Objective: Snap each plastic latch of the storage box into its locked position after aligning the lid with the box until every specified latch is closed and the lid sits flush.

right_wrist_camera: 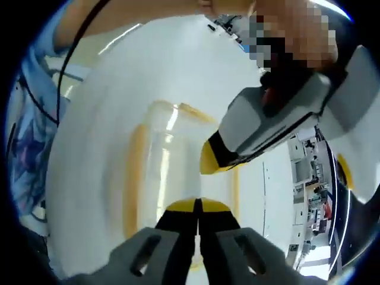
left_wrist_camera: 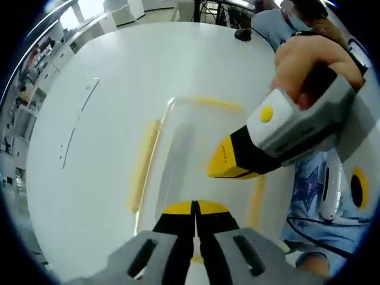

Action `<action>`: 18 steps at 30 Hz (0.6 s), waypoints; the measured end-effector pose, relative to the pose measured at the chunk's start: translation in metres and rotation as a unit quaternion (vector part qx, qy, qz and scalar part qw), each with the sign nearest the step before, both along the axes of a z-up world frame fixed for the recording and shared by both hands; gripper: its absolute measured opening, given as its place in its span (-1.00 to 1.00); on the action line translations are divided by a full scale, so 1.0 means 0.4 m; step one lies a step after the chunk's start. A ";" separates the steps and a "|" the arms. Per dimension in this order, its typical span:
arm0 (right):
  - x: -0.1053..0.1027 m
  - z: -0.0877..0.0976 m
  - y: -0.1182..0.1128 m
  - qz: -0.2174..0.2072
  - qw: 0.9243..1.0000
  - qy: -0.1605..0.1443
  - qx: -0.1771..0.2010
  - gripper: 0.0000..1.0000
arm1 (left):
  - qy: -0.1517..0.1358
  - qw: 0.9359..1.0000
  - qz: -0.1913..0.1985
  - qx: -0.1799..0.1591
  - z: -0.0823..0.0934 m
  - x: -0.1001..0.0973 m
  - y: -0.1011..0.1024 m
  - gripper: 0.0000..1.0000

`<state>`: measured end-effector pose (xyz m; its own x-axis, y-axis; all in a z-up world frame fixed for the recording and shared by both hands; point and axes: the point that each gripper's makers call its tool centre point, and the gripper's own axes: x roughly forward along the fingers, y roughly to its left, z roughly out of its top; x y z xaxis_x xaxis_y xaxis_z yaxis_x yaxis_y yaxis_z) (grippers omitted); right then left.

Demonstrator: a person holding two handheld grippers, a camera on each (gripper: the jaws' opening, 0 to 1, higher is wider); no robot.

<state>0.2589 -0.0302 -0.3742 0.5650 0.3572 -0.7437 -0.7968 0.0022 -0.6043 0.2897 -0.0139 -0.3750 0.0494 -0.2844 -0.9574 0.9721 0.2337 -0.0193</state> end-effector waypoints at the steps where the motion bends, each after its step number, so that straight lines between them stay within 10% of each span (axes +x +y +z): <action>1: -0.001 0.000 0.000 -0.001 1.000 -0.005 0.002 -1.00 | 0.001 1.000 0.001 0.002 0.000 0.001 0.001 -0.99; 18: -0.069 0.009 0.008 -0.020 0.992 -0.105 0.070 -1.00 | 0.029 0.999 0.022 0.040 0.006 0.012 0.028 -0.99</action>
